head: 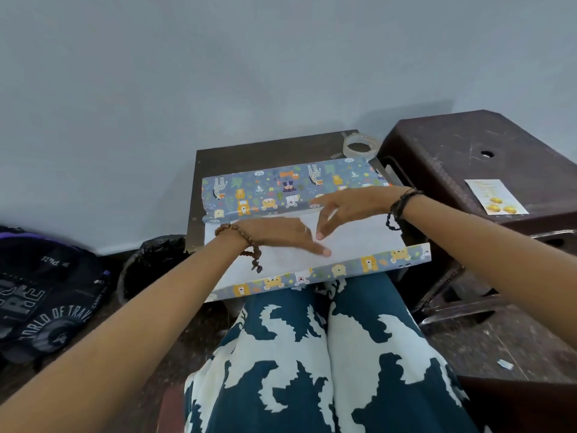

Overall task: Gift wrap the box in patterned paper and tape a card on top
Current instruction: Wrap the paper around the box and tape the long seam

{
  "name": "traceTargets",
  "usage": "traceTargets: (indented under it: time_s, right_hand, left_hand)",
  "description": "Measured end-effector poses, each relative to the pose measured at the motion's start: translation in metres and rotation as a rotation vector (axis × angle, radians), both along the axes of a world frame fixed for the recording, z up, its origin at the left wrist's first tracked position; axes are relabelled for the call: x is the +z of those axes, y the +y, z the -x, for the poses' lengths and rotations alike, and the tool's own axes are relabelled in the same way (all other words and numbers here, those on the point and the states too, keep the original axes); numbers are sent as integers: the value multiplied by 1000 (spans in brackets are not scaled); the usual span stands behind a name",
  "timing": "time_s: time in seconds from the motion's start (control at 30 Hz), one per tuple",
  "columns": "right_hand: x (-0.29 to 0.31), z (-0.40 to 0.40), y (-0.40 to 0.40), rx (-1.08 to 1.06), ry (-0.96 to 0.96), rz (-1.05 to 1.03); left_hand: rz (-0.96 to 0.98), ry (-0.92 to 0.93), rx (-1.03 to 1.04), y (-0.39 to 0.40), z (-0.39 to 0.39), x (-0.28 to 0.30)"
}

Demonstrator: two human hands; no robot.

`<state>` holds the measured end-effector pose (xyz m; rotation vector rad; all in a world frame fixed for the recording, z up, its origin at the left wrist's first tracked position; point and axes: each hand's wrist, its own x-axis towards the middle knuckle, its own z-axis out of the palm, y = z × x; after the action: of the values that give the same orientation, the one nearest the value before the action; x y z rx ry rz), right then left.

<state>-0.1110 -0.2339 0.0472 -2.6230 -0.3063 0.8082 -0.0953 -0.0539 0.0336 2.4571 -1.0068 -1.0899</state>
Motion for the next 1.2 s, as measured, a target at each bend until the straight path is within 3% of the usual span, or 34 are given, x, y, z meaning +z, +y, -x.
traceTargets:
  time_s: [0.07, 0.23, 0.4, 0.5, 0.7, 0.9, 1.2]
  right_hand:
    - [8, 7, 1, 28, 66, 71]
    - [18, 14, 4, 10, 12, 45]
    - [0, 1, -4, -71, -250, -1]
    - [-12, -8, -4, -84, -451, 99]
    - [-35, -24, 4, -119, -472, 64]
    - [-54, -28, 15, -115, -827, 203]
    - [-56, -36, 8, -139, -807, 113]
  left_hand:
    - [-151, -43, -114, 4, 9, -1]
    - [-20, -172, -131, 8, 8, 11]
    - [-19, -137, -138, 5, -2, 24]
    - [-29, -84, -168, 2, 2, 17]
    - [-36, -19, -183, 1, 3, 5]
    - [-13, 21, -176, 3, -6, -4]
    - [-36, 86, -202, 1, -15, -15]
